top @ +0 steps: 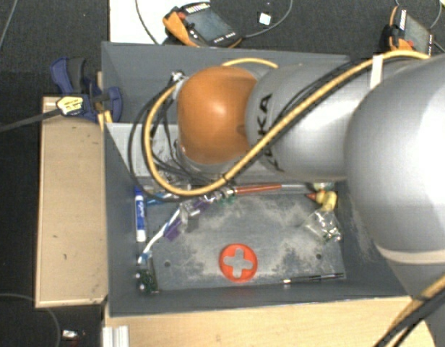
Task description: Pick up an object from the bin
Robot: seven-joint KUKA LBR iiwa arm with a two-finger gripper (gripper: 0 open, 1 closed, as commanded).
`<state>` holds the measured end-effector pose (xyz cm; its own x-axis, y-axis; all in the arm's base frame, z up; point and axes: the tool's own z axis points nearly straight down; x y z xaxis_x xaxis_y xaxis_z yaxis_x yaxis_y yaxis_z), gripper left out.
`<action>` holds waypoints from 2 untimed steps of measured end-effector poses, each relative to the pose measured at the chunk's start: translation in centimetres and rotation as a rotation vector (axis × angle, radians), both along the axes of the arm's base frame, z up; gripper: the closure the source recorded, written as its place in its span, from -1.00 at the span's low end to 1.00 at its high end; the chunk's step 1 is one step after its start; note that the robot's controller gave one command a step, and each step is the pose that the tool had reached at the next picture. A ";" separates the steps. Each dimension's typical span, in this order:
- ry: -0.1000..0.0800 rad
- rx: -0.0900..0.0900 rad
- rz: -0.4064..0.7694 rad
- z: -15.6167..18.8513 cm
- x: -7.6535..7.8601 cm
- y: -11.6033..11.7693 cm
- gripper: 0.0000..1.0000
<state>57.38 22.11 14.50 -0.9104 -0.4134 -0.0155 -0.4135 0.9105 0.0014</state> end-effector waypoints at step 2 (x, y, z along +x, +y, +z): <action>-0.010 -0.004 0.405 -7.3 1.0 -1.9 1.00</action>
Offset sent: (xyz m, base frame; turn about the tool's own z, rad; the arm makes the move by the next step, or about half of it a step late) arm 0.0086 -0.0195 -0.0750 -0.4082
